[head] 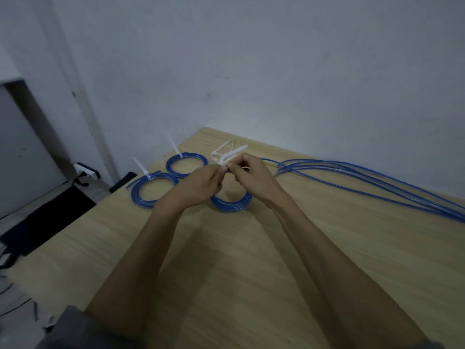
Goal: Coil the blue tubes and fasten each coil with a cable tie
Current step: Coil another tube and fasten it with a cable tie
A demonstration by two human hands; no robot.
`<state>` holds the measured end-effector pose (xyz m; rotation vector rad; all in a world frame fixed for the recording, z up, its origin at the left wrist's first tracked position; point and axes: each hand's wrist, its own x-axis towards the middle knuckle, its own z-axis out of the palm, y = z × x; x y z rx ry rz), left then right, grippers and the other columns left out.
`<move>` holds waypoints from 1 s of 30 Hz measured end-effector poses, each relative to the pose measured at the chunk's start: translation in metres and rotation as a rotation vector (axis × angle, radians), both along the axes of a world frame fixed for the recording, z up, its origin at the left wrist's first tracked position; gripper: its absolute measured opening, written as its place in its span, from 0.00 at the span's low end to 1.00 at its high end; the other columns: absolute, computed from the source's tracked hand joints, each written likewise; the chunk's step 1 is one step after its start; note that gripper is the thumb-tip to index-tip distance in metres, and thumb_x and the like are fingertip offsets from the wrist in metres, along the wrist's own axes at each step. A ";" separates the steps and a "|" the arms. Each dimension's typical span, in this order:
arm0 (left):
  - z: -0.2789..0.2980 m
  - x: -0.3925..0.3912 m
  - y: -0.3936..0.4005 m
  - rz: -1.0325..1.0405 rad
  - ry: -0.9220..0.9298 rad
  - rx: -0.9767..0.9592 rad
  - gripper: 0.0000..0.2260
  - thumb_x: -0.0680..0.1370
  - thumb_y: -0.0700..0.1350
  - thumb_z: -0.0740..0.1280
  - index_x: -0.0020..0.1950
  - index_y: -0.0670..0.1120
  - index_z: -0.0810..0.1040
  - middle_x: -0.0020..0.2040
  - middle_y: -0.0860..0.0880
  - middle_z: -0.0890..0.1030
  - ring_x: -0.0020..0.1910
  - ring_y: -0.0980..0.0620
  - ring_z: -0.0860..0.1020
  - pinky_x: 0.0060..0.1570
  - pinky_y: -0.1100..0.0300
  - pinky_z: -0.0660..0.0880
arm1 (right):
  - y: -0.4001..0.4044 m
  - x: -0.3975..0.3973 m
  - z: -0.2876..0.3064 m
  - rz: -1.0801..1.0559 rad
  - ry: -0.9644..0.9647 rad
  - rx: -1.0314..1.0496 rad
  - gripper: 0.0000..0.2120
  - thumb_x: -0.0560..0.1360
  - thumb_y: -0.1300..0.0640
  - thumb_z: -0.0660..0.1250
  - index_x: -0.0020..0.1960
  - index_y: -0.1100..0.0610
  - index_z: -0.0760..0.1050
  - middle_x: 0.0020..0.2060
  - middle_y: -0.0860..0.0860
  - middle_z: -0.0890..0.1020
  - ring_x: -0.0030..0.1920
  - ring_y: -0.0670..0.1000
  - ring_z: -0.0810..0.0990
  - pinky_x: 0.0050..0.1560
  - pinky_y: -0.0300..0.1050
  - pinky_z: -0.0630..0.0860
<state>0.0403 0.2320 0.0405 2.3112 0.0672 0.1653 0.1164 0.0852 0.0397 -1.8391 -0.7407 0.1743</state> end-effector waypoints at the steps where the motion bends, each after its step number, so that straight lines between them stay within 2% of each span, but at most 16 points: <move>1: -0.001 -0.001 0.005 0.025 -0.012 -0.005 0.17 0.86 0.52 0.52 0.40 0.48 0.68 0.34 0.50 0.73 0.31 0.53 0.70 0.35 0.58 0.70 | 0.005 0.002 0.000 0.015 0.049 0.019 0.09 0.81 0.55 0.65 0.53 0.60 0.79 0.48 0.52 0.84 0.46 0.49 0.83 0.51 0.45 0.79; 3: 0.000 -0.003 0.018 0.071 -0.041 -0.016 0.18 0.86 0.52 0.52 0.39 0.47 0.68 0.33 0.50 0.72 0.33 0.51 0.70 0.39 0.50 0.72 | 0.013 0.010 0.000 -0.007 0.132 0.063 0.15 0.83 0.49 0.62 0.54 0.59 0.80 0.48 0.52 0.84 0.47 0.49 0.84 0.52 0.44 0.79; 4: 0.000 -0.004 0.025 0.087 -0.046 -0.026 0.18 0.86 0.51 0.51 0.39 0.47 0.68 0.34 0.50 0.72 0.34 0.51 0.70 0.41 0.50 0.72 | 0.016 0.016 -0.001 -0.053 0.142 0.087 0.17 0.84 0.48 0.60 0.53 0.58 0.81 0.46 0.51 0.84 0.47 0.48 0.84 0.51 0.43 0.79; 6: 0.001 -0.007 0.038 0.115 -0.046 -0.036 0.19 0.86 0.52 0.51 0.39 0.46 0.67 0.35 0.49 0.72 0.35 0.53 0.70 0.41 0.55 0.69 | 0.023 0.032 -0.007 -0.182 0.098 0.076 0.16 0.84 0.50 0.59 0.51 0.58 0.81 0.42 0.49 0.84 0.43 0.46 0.82 0.48 0.43 0.78; 8: 0.001 -0.009 0.047 0.140 -0.045 -0.013 0.19 0.86 0.53 0.50 0.40 0.45 0.67 0.36 0.49 0.72 0.34 0.55 0.70 0.39 0.58 0.67 | 0.030 0.045 -0.014 -0.267 -0.024 -0.091 0.11 0.82 0.54 0.62 0.49 0.57 0.81 0.40 0.49 0.84 0.41 0.46 0.80 0.45 0.43 0.75; 11: 0.001 -0.009 0.055 0.171 -0.062 0.009 0.20 0.86 0.53 0.51 0.40 0.44 0.68 0.37 0.47 0.74 0.36 0.53 0.71 0.41 0.57 0.69 | 0.042 0.050 -0.024 -0.275 -0.195 -0.344 0.09 0.80 0.54 0.64 0.49 0.56 0.82 0.45 0.51 0.85 0.46 0.52 0.81 0.48 0.48 0.76; 15: 0.004 -0.011 0.063 0.215 -0.086 -0.017 0.19 0.86 0.53 0.50 0.41 0.44 0.68 0.38 0.47 0.75 0.38 0.52 0.74 0.44 0.58 0.70 | 0.056 0.041 -0.021 -0.339 -0.246 -0.449 0.14 0.79 0.45 0.65 0.46 0.55 0.81 0.42 0.49 0.82 0.43 0.52 0.78 0.42 0.45 0.71; 19: 0.001 -0.009 0.063 0.211 -0.067 -0.034 0.19 0.86 0.53 0.51 0.41 0.44 0.68 0.38 0.47 0.75 0.37 0.53 0.73 0.43 0.59 0.70 | 0.066 0.037 -0.017 -0.381 -0.245 -0.522 0.09 0.78 0.52 0.66 0.46 0.56 0.81 0.42 0.52 0.81 0.45 0.56 0.79 0.41 0.46 0.70; 23: -0.004 -0.007 0.059 0.204 -0.042 -0.045 0.19 0.86 0.53 0.50 0.40 0.45 0.67 0.38 0.49 0.75 0.37 0.54 0.72 0.42 0.58 0.68 | 0.066 0.038 -0.018 -0.415 -0.238 -0.518 0.09 0.79 0.58 0.64 0.50 0.59 0.82 0.45 0.54 0.82 0.42 0.54 0.75 0.42 0.46 0.70; 27: -0.003 -0.005 0.055 0.226 -0.079 -0.076 0.20 0.86 0.53 0.50 0.40 0.45 0.69 0.38 0.48 0.77 0.38 0.54 0.73 0.43 0.58 0.69 | 0.060 0.040 -0.022 -0.469 -0.180 -0.354 0.10 0.79 0.52 0.66 0.46 0.55 0.83 0.41 0.52 0.85 0.44 0.55 0.82 0.41 0.46 0.74; 30: -0.001 -0.005 0.050 0.236 -0.110 -0.171 0.21 0.87 0.52 0.50 0.41 0.44 0.72 0.38 0.48 0.79 0.40 0.52 0.76 0.45 0.59 0.70 | 0.046 0.036 -0.018 -0.473 -0.179 -0.254 0.10 0.78 0.51 0.66 0.49 0.54 0.85 0.43 0.51 0.86 0.46 0.54 0.83 0.47 0.50 0.79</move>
